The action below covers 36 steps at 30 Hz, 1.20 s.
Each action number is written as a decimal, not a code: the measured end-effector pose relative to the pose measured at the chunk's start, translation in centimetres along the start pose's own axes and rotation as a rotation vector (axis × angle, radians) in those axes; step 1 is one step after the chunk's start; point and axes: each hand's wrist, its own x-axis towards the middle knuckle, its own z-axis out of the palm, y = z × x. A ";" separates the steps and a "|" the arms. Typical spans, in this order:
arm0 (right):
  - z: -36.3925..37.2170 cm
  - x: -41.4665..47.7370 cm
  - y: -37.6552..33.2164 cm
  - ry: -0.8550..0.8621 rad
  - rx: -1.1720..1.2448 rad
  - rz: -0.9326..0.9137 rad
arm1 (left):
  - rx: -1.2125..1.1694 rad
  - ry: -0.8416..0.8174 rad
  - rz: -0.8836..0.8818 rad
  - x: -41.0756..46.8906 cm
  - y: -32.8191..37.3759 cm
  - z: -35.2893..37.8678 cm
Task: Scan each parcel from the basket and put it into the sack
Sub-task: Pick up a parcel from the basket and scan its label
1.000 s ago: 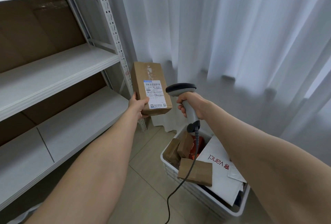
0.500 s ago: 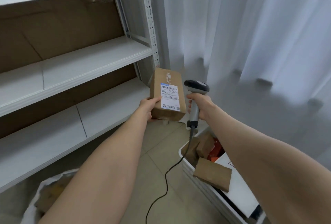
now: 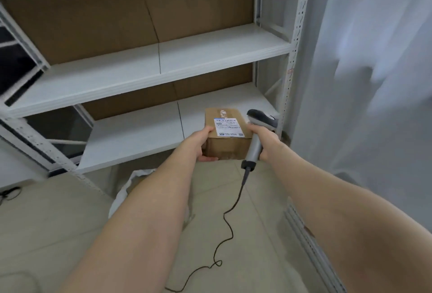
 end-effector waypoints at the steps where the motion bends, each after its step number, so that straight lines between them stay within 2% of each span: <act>1: 1.6 0.6 1.0 -0.013 -0.008 0.012 | -0.013 0.012 -0.007 0.3 -0.3 -2.0; 3: 4.9 2.5 3.2 -0.018 -0.021 0.046 | -0.038 0.025 -0.016 0.7 -0.7 -6.2; 11: 22.1 0.8 12.6 -0.100 -0.085 0.176 | -0.171 0.098 -0.062 4.2 -3.0 -25.5; 16: 30.5 1.4 17.2 -0.139 -0.130 0.253 | -0.231 0.129 -0.107 7.2 -5.1 -34.5; 24: 40.4 8.5 24.5 -0.107 -0.291 0.249 | -0.277 0.154 -0.224 15.2 -8.2 -43.1; 27: 43.1 13.0 27.9 -0.096 -0.352 0.257 | -0.203 0.151 -0.276 19.4 -9.1 -45.5; 30: 45.6 16.2 30.1 -0.084 -0.442 0.283 | -0.082 0.235 -0.251 24.3 -10.0 -48.0; 33: 47.6 18.6 32.3 -0.012 -0.550 0.235 | -0.019 0.355 -0.228 29.0 -11.5 -50.3; 36: 49.4 20.7 35.1 0.038 -0.634 0.184 | 0.049 0.379 -0.250 33.0 -13.7 -52.6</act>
